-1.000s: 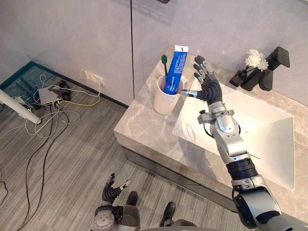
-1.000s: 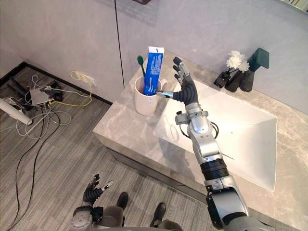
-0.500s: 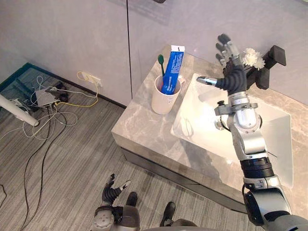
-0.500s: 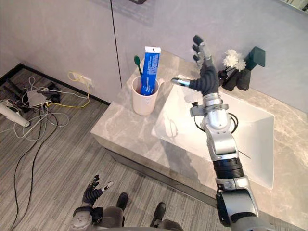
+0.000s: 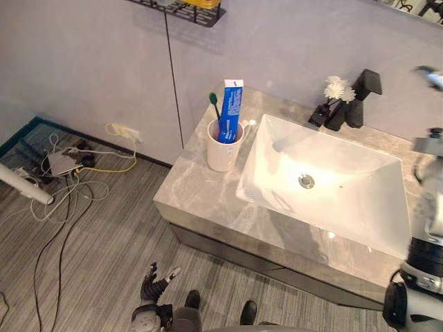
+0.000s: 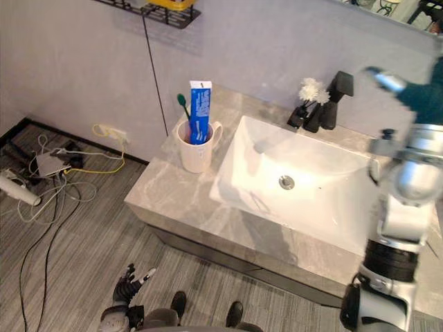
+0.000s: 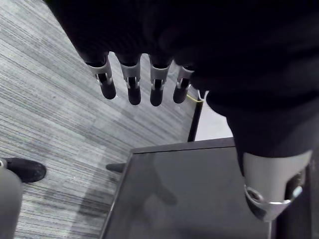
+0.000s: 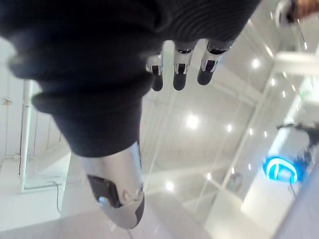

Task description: Organize washtable

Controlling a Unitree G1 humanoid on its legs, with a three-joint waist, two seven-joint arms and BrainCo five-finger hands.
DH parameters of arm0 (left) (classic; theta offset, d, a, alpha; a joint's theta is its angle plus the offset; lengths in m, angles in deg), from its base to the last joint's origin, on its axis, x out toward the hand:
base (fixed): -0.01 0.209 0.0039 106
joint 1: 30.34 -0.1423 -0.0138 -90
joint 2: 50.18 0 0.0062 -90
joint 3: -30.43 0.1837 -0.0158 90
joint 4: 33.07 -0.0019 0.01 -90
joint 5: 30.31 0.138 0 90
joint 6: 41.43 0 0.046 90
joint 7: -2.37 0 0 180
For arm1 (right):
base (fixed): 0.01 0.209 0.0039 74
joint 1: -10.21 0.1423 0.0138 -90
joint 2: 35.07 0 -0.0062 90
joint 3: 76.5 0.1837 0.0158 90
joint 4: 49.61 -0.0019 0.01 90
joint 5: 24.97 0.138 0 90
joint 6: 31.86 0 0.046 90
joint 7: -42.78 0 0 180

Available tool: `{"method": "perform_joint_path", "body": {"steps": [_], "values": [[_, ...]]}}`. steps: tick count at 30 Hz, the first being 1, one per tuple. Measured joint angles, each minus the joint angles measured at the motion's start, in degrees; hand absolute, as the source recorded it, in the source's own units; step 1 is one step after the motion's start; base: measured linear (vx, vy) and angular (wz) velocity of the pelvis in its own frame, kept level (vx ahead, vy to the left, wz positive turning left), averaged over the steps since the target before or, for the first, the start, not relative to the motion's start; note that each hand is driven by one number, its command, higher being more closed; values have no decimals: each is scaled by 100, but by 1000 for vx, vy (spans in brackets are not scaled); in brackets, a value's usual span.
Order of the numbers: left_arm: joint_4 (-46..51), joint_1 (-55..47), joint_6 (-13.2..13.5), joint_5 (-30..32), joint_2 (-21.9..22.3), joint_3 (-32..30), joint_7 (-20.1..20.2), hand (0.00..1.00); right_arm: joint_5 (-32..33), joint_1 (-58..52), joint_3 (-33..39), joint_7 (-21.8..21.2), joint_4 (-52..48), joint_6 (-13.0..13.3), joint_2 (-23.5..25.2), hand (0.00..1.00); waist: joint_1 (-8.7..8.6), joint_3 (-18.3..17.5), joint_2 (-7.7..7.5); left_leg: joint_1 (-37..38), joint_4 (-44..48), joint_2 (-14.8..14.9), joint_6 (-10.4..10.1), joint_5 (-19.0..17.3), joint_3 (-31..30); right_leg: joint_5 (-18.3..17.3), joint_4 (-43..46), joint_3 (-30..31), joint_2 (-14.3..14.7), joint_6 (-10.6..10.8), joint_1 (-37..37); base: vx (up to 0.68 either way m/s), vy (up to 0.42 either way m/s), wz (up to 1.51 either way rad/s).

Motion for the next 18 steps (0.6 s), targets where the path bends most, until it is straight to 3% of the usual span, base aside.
{"method": "perform_joint_path", "body": {"steps": [7,10,14,18], "values": [[-575,65,-31,95,-54,-149,19,0,57,-1476,1267,321,404,85,272,0,-360,-302,43,127,-127,26,19,-29,267,-1,6,287,8,4,-80,6,11,-22],[-664,89,-92,121,33,-333,38,0,32,-2306,1367,440,417,-48,1028,0,-497,-430,59,190,-154,44,22,-48,406,-9,-10,333,12,5,-77,6,6,-18],[-665,116,-128,197,132,-340,112,0,-13,-3039,1341,499,416,-434,2004,0,-456,-476,103,320,-98,128,0,-175,704,-79,44,285,-3,-46,-57,-8,3,-32],[-671,157,-152,196,260,-335,120,0,51,-3695,1338,749,419,-674,2920,0,-499,-575,283,327,261,259,-57,-474,879,-157,154,212,28,-92,9,45,-12,-24]]}}
